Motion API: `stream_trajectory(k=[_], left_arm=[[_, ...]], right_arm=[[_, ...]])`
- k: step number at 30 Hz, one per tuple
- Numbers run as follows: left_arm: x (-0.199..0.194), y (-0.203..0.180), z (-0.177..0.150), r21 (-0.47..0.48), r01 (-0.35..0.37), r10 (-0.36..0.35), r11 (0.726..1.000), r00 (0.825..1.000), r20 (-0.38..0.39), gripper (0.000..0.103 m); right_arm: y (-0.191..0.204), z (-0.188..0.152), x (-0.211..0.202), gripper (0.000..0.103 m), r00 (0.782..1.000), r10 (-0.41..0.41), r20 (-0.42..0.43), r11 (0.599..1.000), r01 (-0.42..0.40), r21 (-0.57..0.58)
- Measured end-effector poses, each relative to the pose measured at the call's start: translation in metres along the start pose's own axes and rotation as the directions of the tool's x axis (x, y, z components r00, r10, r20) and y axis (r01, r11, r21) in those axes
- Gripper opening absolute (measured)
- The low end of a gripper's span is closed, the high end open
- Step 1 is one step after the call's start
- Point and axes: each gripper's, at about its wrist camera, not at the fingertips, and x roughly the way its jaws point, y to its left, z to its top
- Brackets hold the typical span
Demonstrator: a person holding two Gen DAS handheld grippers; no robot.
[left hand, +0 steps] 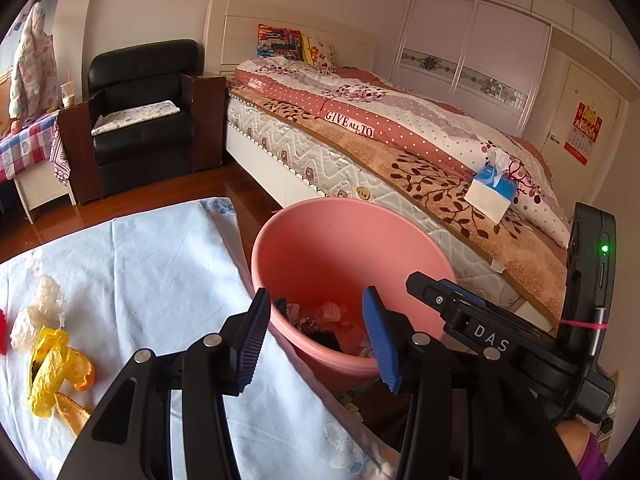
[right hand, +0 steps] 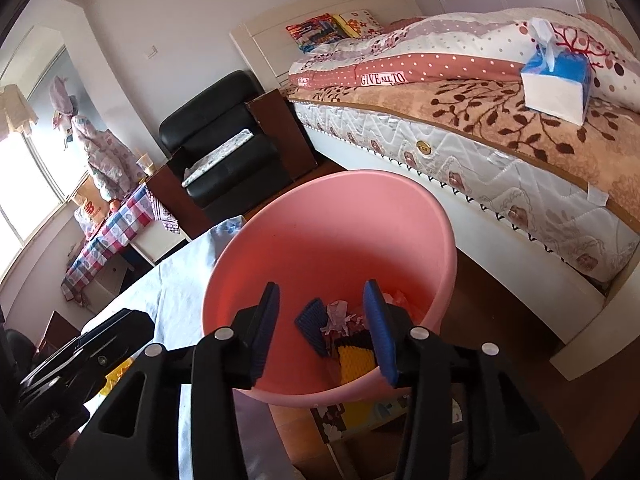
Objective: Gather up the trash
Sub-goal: 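Move both grippers back over the table toward the yellow bag and orange peels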
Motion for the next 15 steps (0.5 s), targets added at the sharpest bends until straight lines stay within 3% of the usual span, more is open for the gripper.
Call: stream_trajectory(k=[15], left_arm=[[-0.029,0.021,-0.005,-0.037,-0.024,0.025,0.999,0.999,0.026,0.047]], right_arm=[[0.033,-0.003,-0.019,0.045,0.999,0.032,0.014,0.997,-0.031,-0.072]])
